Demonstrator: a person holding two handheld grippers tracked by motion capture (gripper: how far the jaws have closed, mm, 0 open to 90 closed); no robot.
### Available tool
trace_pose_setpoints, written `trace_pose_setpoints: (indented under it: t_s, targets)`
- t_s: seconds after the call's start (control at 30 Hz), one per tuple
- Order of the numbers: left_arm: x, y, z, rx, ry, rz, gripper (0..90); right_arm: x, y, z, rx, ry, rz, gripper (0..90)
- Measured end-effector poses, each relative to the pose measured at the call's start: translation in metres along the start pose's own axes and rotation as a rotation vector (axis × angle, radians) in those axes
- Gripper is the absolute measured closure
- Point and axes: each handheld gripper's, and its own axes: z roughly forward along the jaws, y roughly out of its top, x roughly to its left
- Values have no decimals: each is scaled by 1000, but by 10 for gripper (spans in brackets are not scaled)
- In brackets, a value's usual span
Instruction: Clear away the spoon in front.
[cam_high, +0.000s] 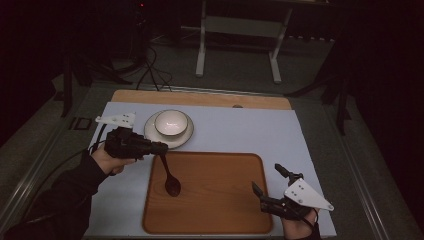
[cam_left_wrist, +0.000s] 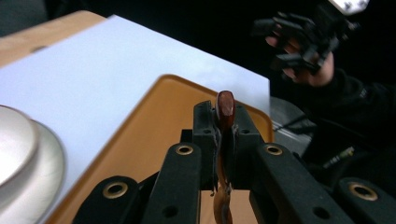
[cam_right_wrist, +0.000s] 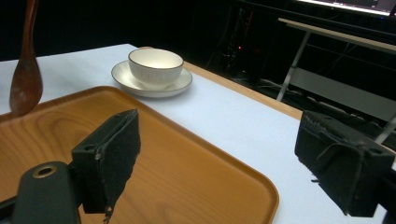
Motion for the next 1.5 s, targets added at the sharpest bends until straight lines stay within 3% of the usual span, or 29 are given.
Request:
trace_pose_setpoints:
  t_s: [0.1, 0.13, 0.47, 0.53, 0.67, 0.97, 1.13, 1.23, 1.4, 1.43, 1.5]
  targets:
    - [-1, -2, 6, 25, -23, 3, 843, 0, 0, 0, 1, 0, -1, 141]
    - [-3, -5, 13, 59, -43, 11, 843, 0, 0, 0, 1, 1, -1, 141]
    - [-2, -19, 32, 119, -113, 12, 843, 0, -1, 1, 5, 6, 0, 141]
    - [-2, -21, 35, 122, -110, 14, 842, 0, -1, 1, 6, 6, -1, 141]
    - [1, -28, 44, 172, -142, 11, 842, 0, -1, 2, 9, 7, 1, 141]
    - [9, -37, 55, 169, -194, -26, 839, 0, -2, 2, 15, 9, -1, 141]
    - [14, -40, 56, 161, -159, -12, 811, 0, -2, 3, 16, 11, 1, 141]
    - [21, -50, 59, 144, -100, 12, 777, 0, -2, 3, 19, 14, 1, 141]
    - [27, -55, 62, 131, -89, 3, 755, 0, -3, 4, 24, 20, 0, 141]
    - [29, -57, 62, 116, -63, 12, 748, 0, -3, 4, 23, 20, -1, 141]
    - [31, -58, 62, 118, -61, 13, 737, 1, -3, 4, 23, 21, -3, 141]
